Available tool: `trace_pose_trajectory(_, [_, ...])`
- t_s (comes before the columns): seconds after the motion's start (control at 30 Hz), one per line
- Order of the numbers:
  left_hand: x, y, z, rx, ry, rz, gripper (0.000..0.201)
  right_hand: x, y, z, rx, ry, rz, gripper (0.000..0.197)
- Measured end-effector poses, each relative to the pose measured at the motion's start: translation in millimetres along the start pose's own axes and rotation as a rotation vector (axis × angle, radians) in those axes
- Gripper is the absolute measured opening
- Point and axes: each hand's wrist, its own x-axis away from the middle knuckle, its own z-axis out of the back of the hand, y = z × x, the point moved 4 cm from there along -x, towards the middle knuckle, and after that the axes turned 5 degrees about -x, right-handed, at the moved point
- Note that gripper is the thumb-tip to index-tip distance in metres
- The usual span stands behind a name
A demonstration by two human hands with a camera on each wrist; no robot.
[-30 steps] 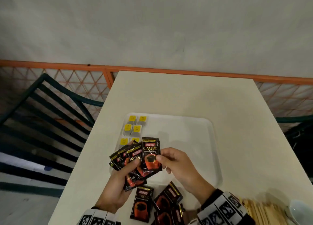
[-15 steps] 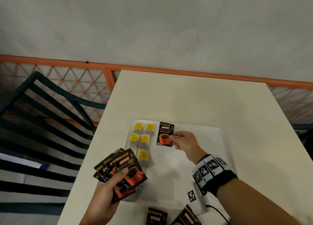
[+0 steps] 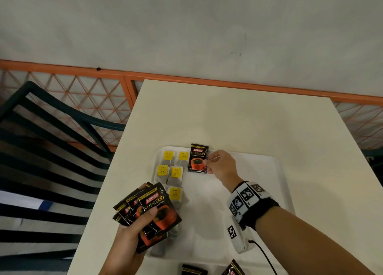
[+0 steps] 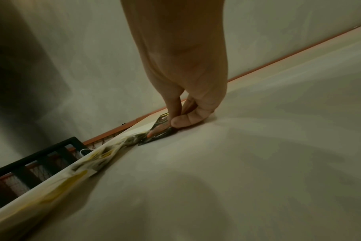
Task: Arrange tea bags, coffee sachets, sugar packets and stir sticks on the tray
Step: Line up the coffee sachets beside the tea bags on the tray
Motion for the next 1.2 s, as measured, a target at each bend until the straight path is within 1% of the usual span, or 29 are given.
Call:
trace_pose_trajectory(0.1, [-1.6, -1.2, -4.6, -0.003, -0.017, -0.001, 0.055, -1.1, -2.9, -0.7, 0.019, 0.002, 0.039, 0.021])
trace_pose_trajectory(0.2, [-2.3, -2.2, -8.9, -0.005, -0.036, 0.014, 0.056, -1.1, -4.0, -0.6, 0.043, 0.010, 0.060, 0.024])
trace_pose_trajectory(0.23, [-2.6, -3.3, -9.4, -0.003, -0.039, 0.019, 0.055, -1.0, -4.2, 0.2, 0.063, 0.021, 0.071, 0.024])
trace_pose_trajectory(0.33, [-3.8, -6.3, -11.3, -0.007, -0.045, 0.028, 0.054, 4.8, -9.9, 4.8, 0.202, 0.092, 0.148, 0.011])
trace_pose_trajectory(0.4, [-7.7, -8.6, -11.5, -0.014, -0.039, 0.035, 0.057, 16.1, -17.6, 5.3, 0.254, 0.089, 0.218, 0.014])
trace_pose_trajectory(0.43, [-10.1, -9.5, -12.7, -0.021, -0.039, 0.038, 0.064, 25.0, -22.6, 3.7, 0.256, 0.050, 0.234, 0.016])
trace_pose_trajectory(0.47, [-13.2, -10.1, -13.9, -0.024, -0.037, 0.037, 0.071, 34.7, -26.5, 0.9, 0.240, -0.019, 0.236, 0.017])
trace_pose_trajectory(0.5, [-15.9, -9.6, -16.1, -0.024, -0.034, 0.034, 0.072, 45.1, -29.4, -3.0, 0.206, -0.120, 0.225, 0.019])
trace_pose_trajectory(0.57, [-21.3, -7.1, -20.8, -0.015, -0.040, 0.025, 0.060, 69.1, -32.6, -10.8, 0.121, -0.373, 0.169, 0.027])
trace_pose_trajectory(0.6, [-23.4, -5.2, -24.0, -0.011, -0.048, 0.019, 0.059, 80.0, -32.0, -13.6, 0.086, -0.485, 0.140, 0.027])
trace_pose_trajectory(0.63, [-25.5, -3.1, -27.2, -0.007, -0.060, 0.010, 0.065, 89.5, -30.8, -15.2, 0.059, -0.567, 0.124, 0.023])
trace_pose_trajectory(0.67, [-27.5, -1.6, -29.8, -0.005, -0.075, 0.000, 0.078, 96.4, -27.9, -15.7, 0.043, -0.612, 0.118, 0.019])
trace_pose_trajectory(0.7, [-28.7, -0.8, -31.6, -0.006, -0.083, -0.006, 0.089, 101.3, -25.0, -15.7, 0.027, -0.623, 0.113, 0.018])
trace_pose_trajectory(0.77, [-30.4, -1.3, -33.5, -0.026, -0.081, -0.003, 0.097, 104.6, -17.8, -15.0, -0.014, -0.592, 0.088, 0.024])
trace_pose_trajectory(0.87, [-31.3, -5.0, -34.0, -0.038, -0.093, 0.007, 0.101, 103.2, -10.3, -11.9, -0.060, -0.545, 0.032, 0.028])
trace_pose_trajectory(0.9, [-31.0, -6.0, -34.3, -0.042, -0.096, 0.015, 0.098, 102.2, -8.9, -10.5, -0.055, -0.534, 0.032, 0.028])
trace_pose_trajectory(0.93, [-31.3, -7.6, -33.8, -0.043, -0.097, 0.022, 0.091, 101.0, -7.6, -8.7, -0.045, -0.521, 0.038, 0.027])
trace_pose_trajectory(1.0, [-32.8, -10.5, -31.7, -0.030, -0.090, 0.015, 0.065, 96.7, -4.2, -4.1, -0.028, -0.481, 0.049, 0.021])
trace_pose_trajectory(1.03, [-34.0, -11.9, -29.7, -0.030, -0.074, 0.010, 0.056, 93.6, -2.2, -1.3, -0.027, -0.458, 0.052, 0.017])
trace_pose_trajectory(1.1, [-36.8, -13.7, -25.6, -0.030, -0.044, 0.018, 0.054, 84.5, 1.4, 6.8, -0.063, -0.388, 0.042, 0.009])
trace_pose_trajectory(1.13, [-37.2, -13.7, -24.6, -0.026, -0.031, 0.028, 0.055, 77.6, 3.7, 12.3, -0.106, -0.333, 0.023, 0.008])
trace_pose_trajectory(1.2, [-38.6, -12.8, -22.9, 0.003, -0.037, 0.045, 0.053, 60.5, 9.7, 24.7, -0.201, -0.208, -0.032, 0.013])
